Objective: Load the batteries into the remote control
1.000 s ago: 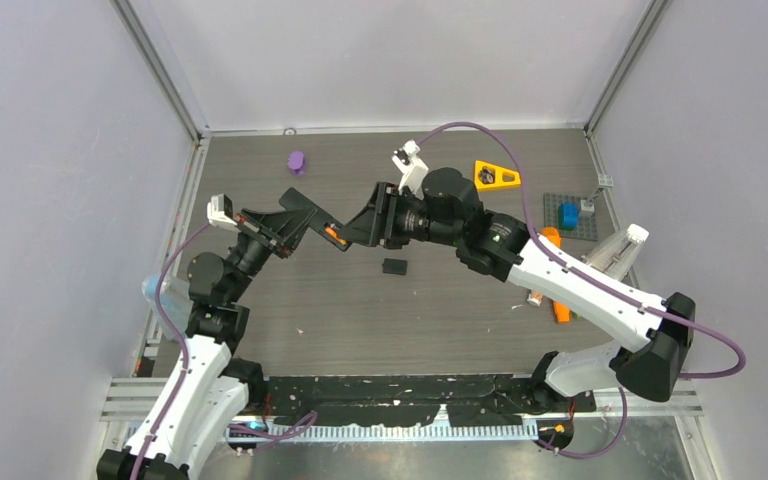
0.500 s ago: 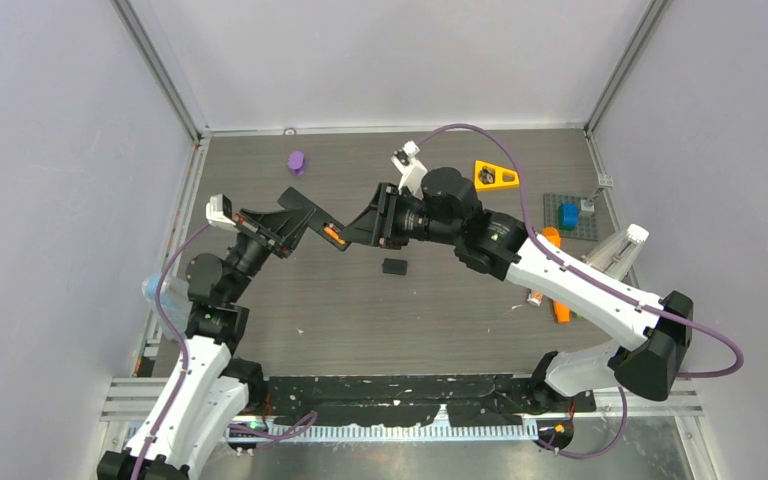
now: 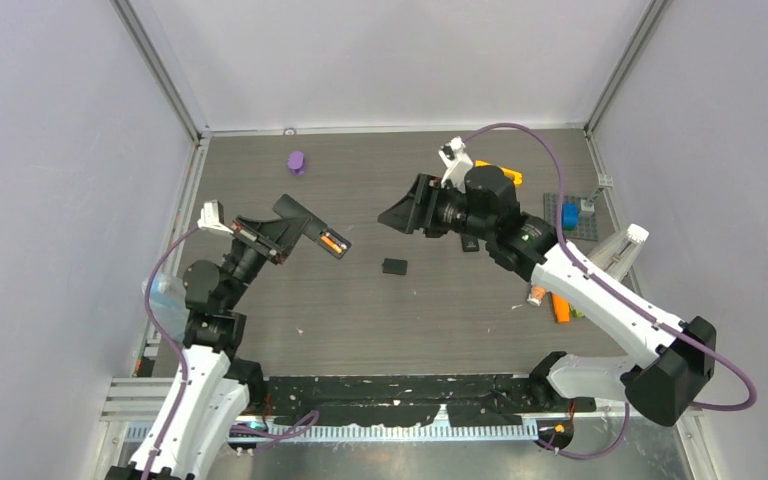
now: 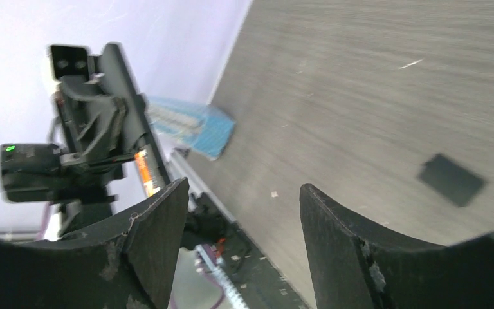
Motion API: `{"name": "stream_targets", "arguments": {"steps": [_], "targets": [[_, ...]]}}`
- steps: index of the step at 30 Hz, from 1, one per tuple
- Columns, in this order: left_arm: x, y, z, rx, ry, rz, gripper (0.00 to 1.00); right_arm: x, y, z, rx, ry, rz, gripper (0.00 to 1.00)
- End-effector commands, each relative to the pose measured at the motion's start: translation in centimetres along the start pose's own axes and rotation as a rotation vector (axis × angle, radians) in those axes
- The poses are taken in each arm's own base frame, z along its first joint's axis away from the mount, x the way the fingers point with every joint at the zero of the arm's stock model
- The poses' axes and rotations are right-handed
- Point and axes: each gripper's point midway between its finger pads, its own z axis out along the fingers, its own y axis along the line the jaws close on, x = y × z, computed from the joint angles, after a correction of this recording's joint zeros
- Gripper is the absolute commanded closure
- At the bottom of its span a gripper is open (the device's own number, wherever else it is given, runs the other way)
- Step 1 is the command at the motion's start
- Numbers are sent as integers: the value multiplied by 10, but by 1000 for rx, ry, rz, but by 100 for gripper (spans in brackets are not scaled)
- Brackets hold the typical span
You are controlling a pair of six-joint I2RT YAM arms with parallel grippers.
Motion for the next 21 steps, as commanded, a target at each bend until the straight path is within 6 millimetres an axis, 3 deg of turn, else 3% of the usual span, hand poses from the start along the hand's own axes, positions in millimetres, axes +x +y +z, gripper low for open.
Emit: {"name": "stream_targets", "arguments": {"steps": [1,6,9,11,16,21], "targets": [[2,25,-8,-84,8,114,100,9,-55,1,93,83,-238,31],[6,49,-14,-165,18,118,100,53,-132,22,235,363,-442,31],[8,59,-18,-198,20,113,100,70,-171,30,288,522,-554,31],[7,66,-20,-227,14,108,100,72,-192,34,339,577,-611,31],[4,82,-24,-308,-4,95,100,74,-222,52,370,619,-721,31],[2,86,-19,-320,13,92,100,81,-246,69,370,688,-799,30]]}}
